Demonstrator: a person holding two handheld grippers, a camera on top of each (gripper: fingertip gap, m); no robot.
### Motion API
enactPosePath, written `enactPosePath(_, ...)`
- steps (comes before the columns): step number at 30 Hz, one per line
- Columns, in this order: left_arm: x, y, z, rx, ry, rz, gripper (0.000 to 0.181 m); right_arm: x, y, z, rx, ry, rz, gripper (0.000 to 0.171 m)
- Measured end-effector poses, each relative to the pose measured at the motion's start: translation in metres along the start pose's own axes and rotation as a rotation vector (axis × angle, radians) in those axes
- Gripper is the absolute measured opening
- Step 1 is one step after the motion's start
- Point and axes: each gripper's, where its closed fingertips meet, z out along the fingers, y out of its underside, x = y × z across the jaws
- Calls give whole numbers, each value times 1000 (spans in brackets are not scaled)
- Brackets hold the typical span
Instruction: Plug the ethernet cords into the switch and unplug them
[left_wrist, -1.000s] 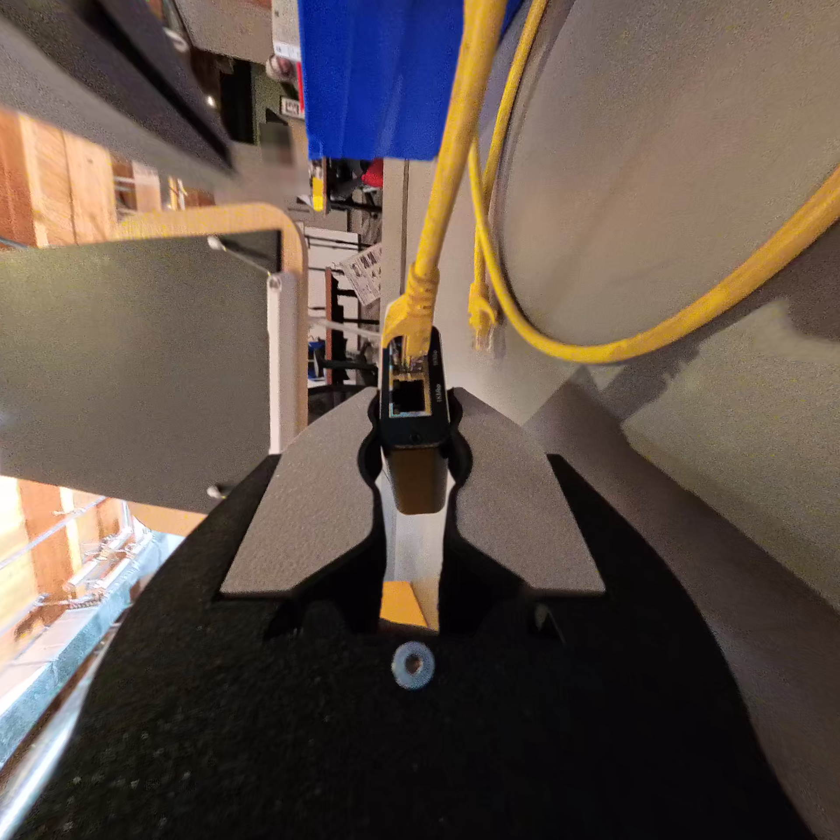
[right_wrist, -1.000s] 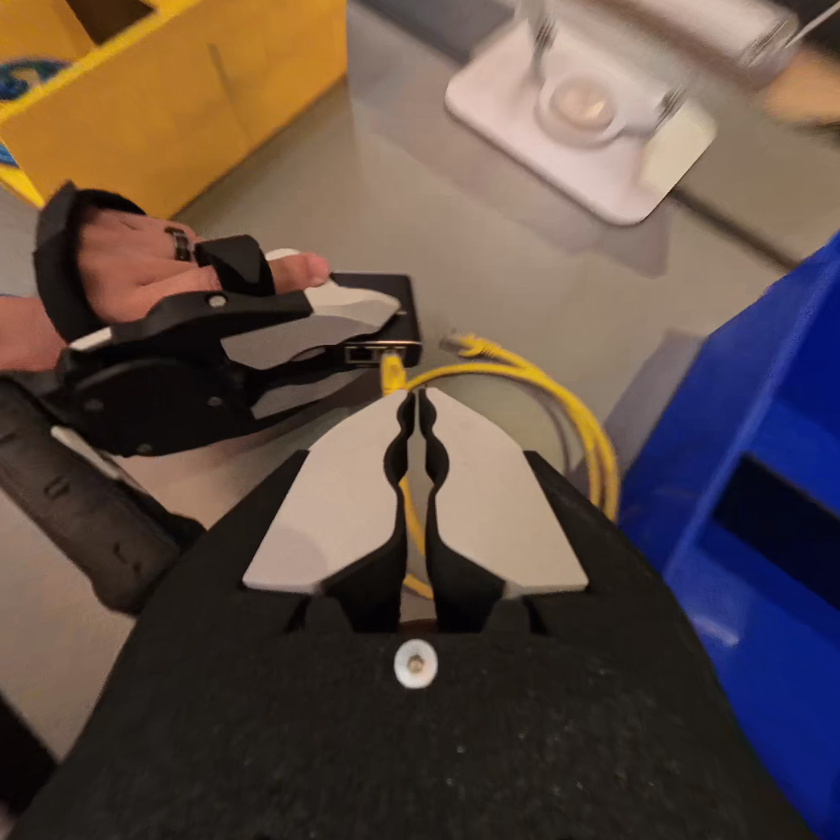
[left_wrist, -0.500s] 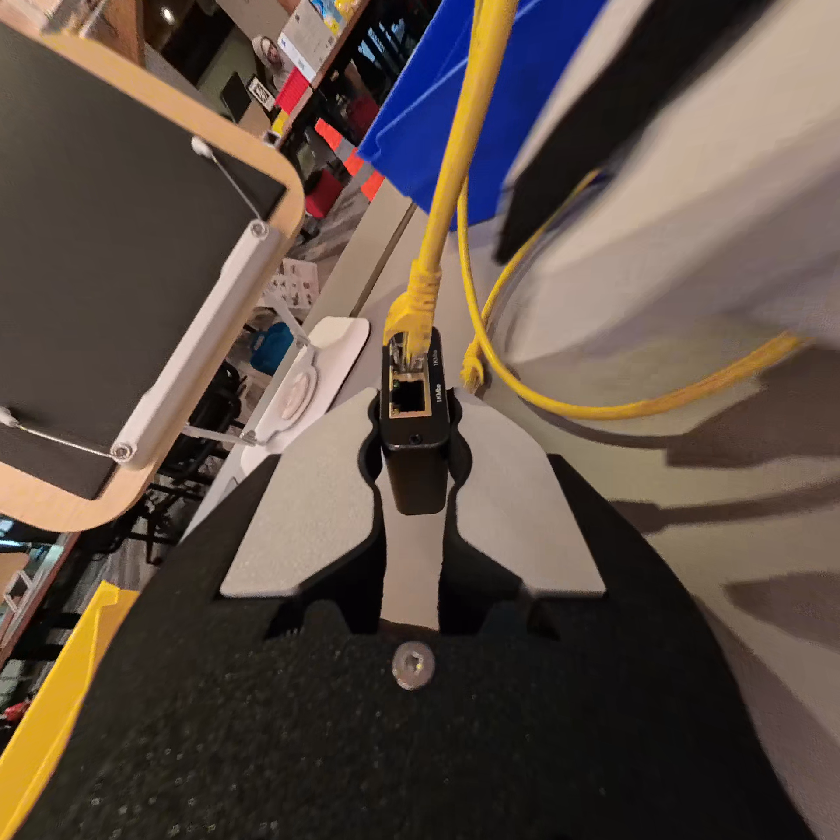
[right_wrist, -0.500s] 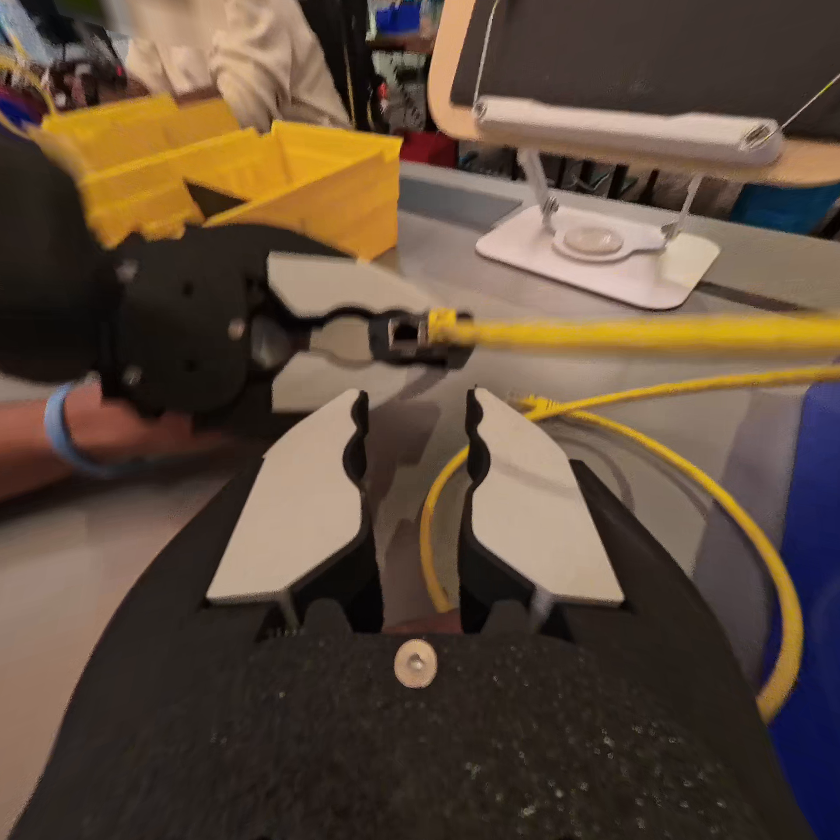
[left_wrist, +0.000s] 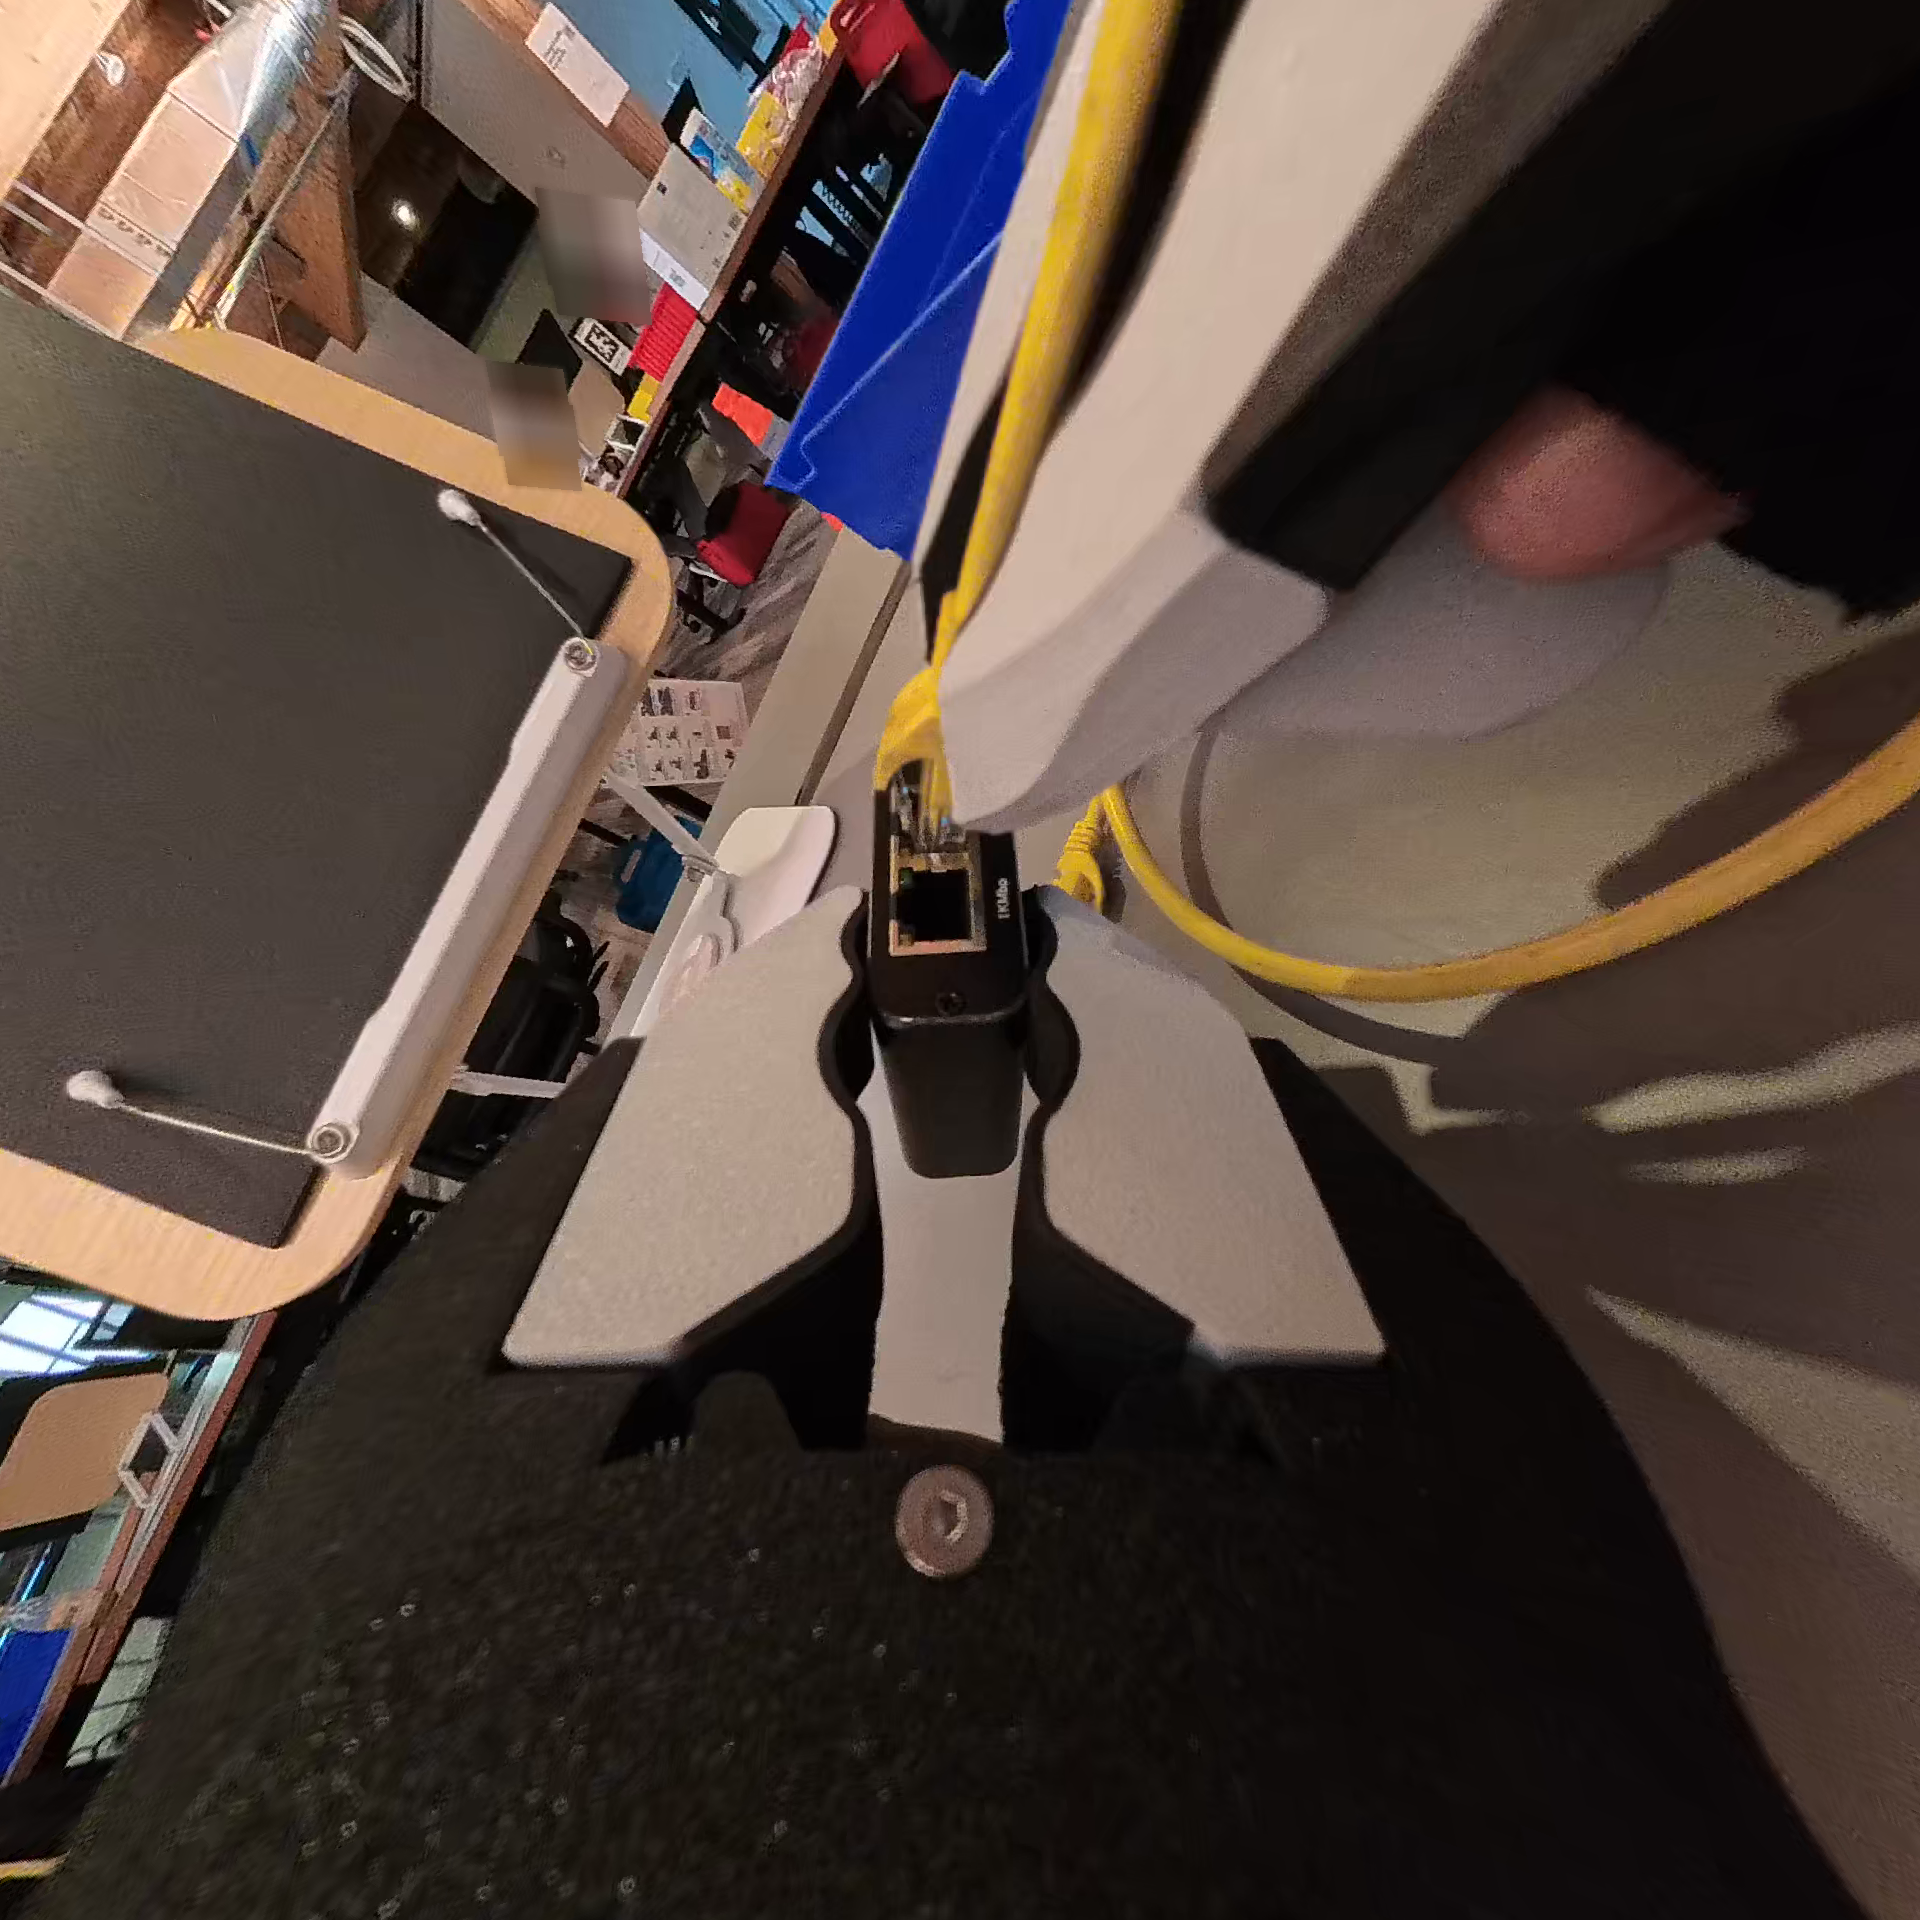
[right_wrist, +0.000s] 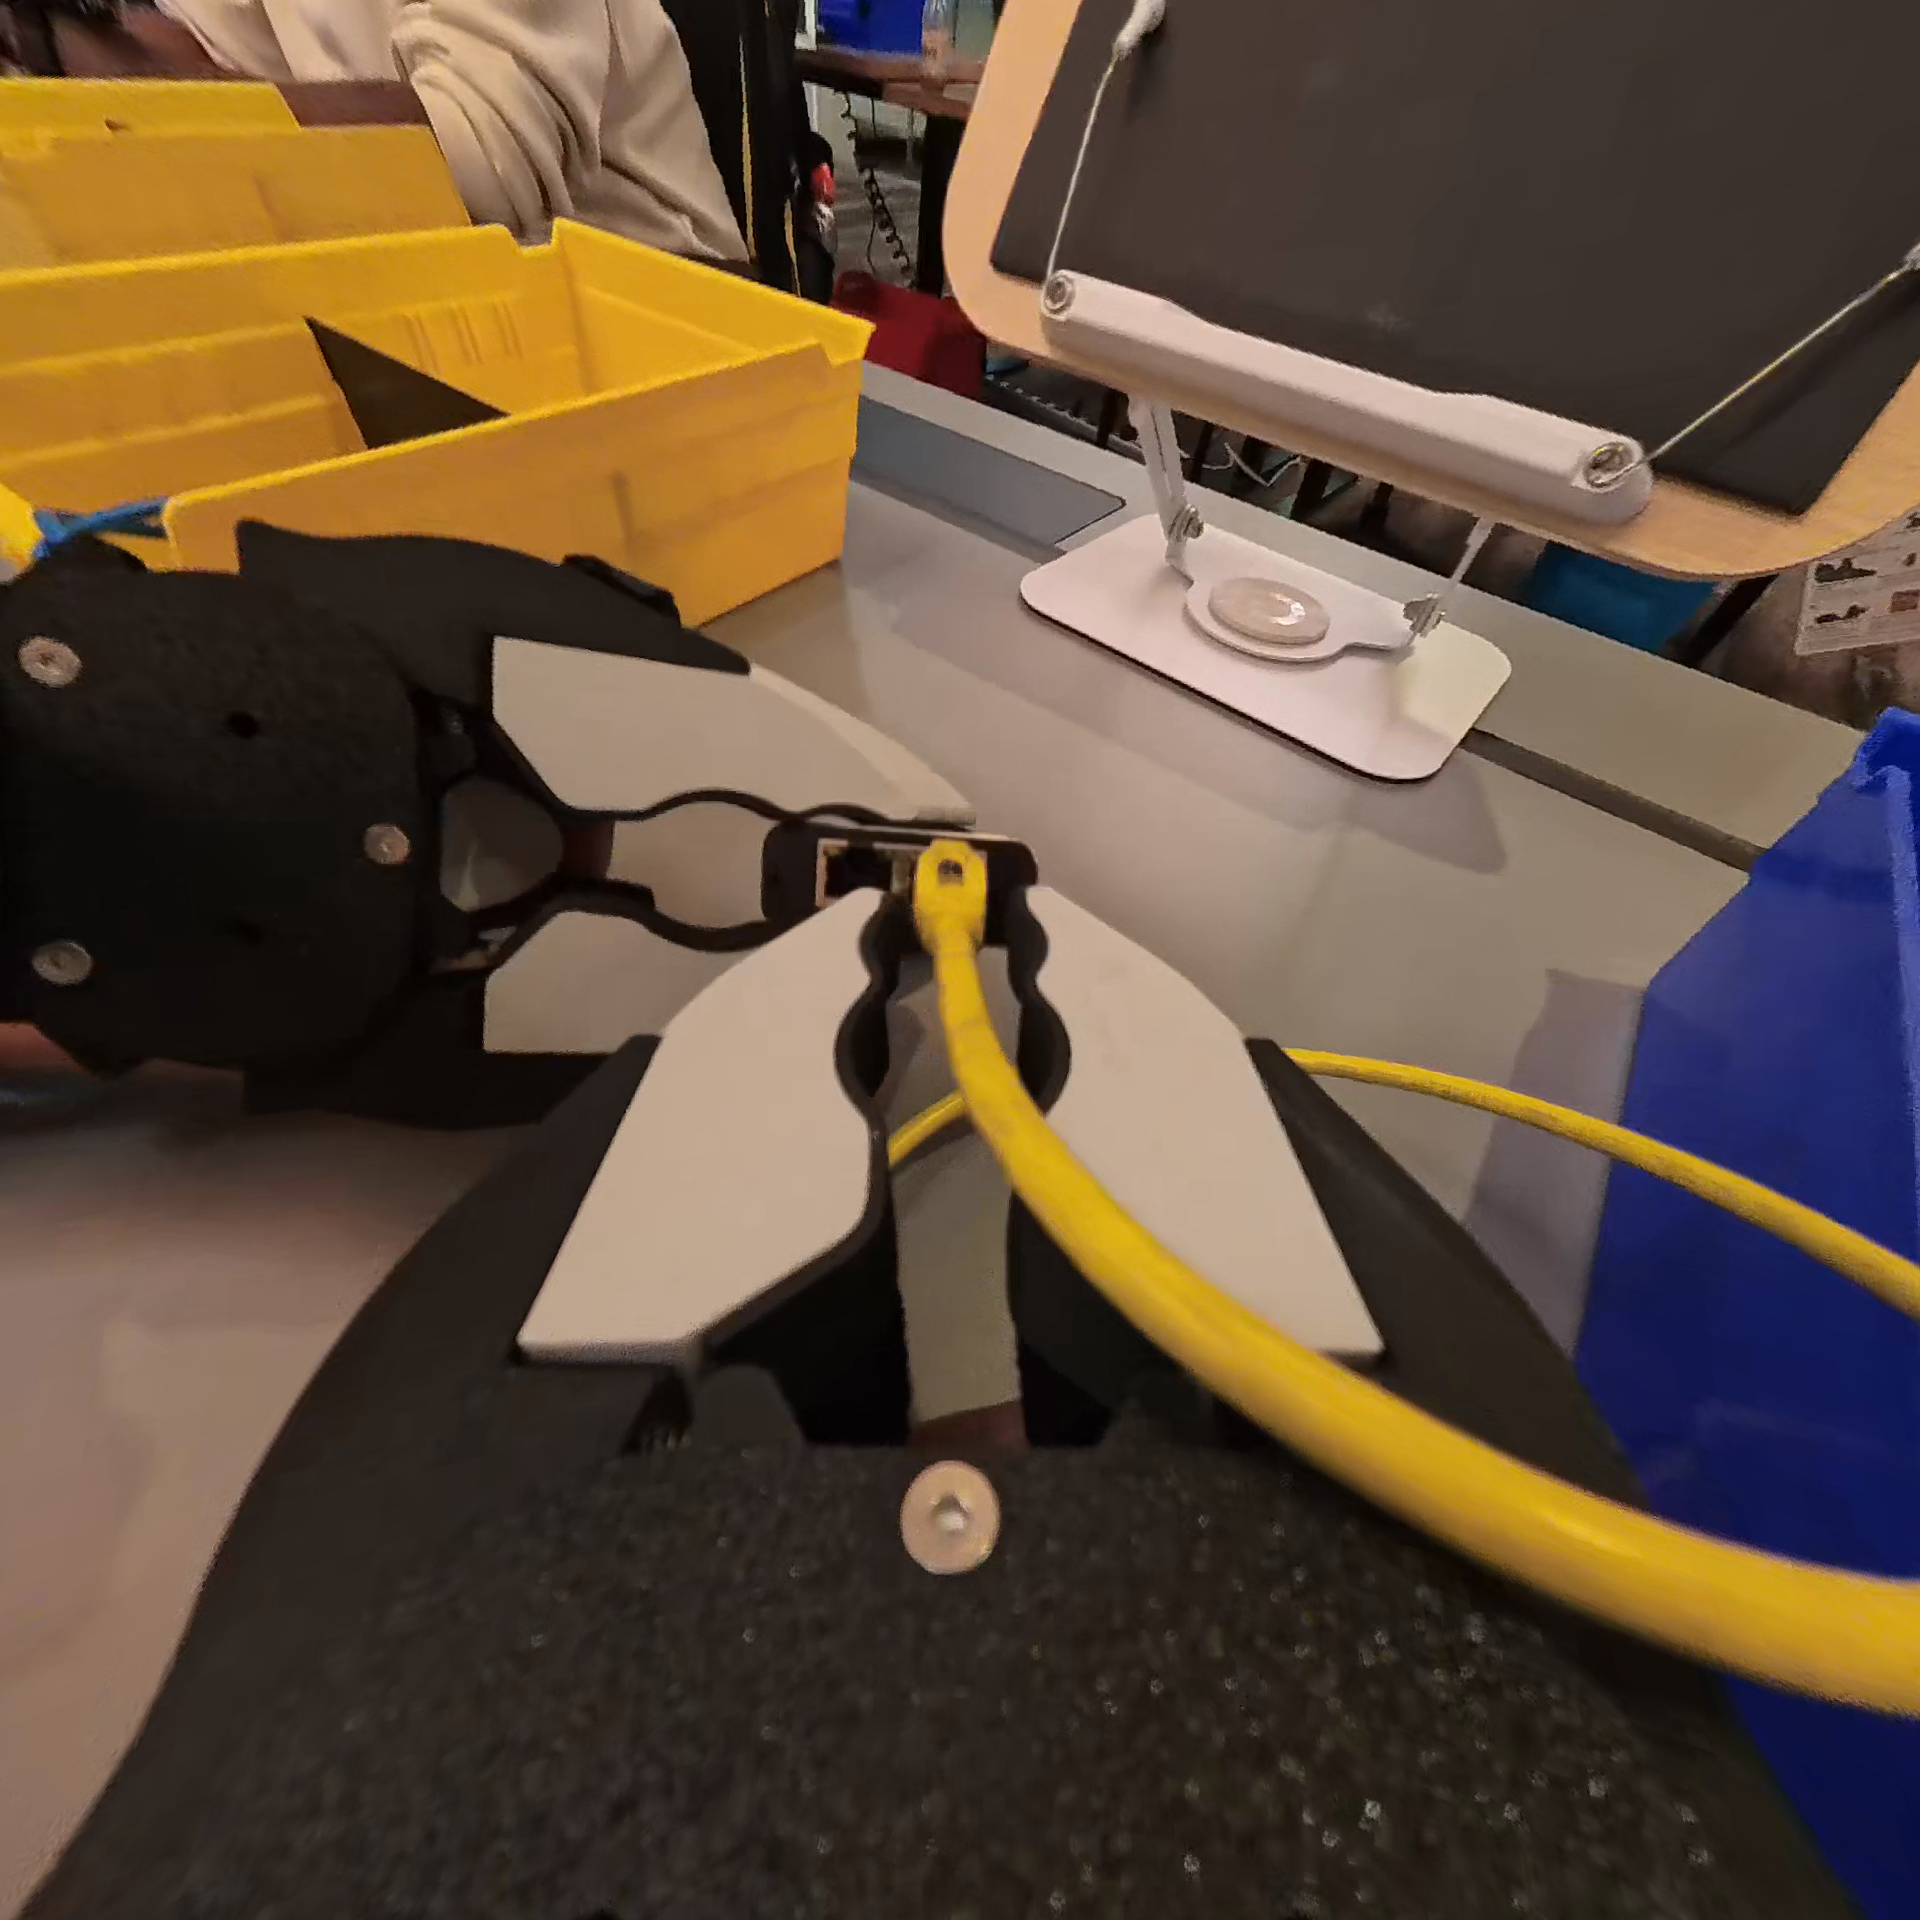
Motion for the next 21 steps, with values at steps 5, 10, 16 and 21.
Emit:
enactPosePath(5, 2, 0, 0, 7, 3, 40, 25, -2, 2, -1, -33, -15, -6, 12)
enactPosePath(10, 6, 2, 1, -2, 2, 102, 24, -3, 10, -1, -132, -24, -34, 12)
enactPosePath(16, 8, 0, -1, 1, -10, 185, 23, -5, 14, 0, -136, -33, -14, 12)
enactPosePath(21, 13, 1, 1, -20, -16, 248, 23, -3, 23, 0, -157, -48, 26, 12)
